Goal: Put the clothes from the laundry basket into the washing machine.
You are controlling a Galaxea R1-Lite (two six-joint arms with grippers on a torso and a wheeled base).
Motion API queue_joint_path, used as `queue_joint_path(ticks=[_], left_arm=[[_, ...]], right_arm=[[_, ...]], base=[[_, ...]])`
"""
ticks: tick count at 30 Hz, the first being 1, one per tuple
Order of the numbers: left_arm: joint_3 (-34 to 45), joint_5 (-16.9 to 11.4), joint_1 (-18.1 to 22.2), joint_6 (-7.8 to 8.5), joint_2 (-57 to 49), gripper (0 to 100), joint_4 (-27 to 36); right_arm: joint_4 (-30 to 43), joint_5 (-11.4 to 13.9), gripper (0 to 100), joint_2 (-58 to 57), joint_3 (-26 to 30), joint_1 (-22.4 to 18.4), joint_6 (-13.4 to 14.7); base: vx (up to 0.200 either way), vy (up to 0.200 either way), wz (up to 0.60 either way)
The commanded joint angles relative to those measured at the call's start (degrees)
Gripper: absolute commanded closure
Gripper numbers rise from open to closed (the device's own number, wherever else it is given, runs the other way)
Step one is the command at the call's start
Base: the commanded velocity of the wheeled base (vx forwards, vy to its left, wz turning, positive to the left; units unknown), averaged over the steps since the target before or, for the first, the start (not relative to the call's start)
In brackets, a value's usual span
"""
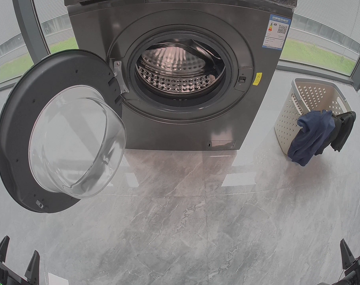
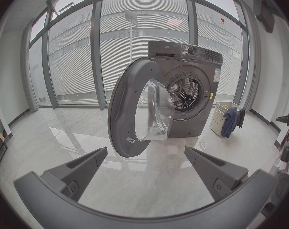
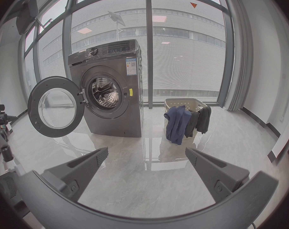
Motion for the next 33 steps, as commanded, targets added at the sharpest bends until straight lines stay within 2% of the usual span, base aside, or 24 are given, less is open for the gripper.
queue_joint_path(ticks=[1,7,27,33], left_arm=[[1.01,-0.31,-0.09,0.68,-0.77,0,0.07],[1.01,-0.31,0.00,0.59,-0.77,0,-0.02],[1.01,-0.31,0.09,1.12,-0.77,0,-0.11],[1.01,-0.13,0.09,0.59,-0.77,0,-0.02]], right_arm=[[-0.07,0.26,0,-0.62,1.01,-0.02,-0.11],[-0.24,0.08,0,-0.62,1.01,0.07,0.07],[-0.24,0.08,0,-0.62,1.01,0.07,0.25],[-0.24,0.08,0,-0.62,1.01,0.07,0.16]], base=[[0.000,0.000,0.00],[0.000,0.000,0.00],[0.000,-0.200,0.00],[0.000,-0.200,0.00]])
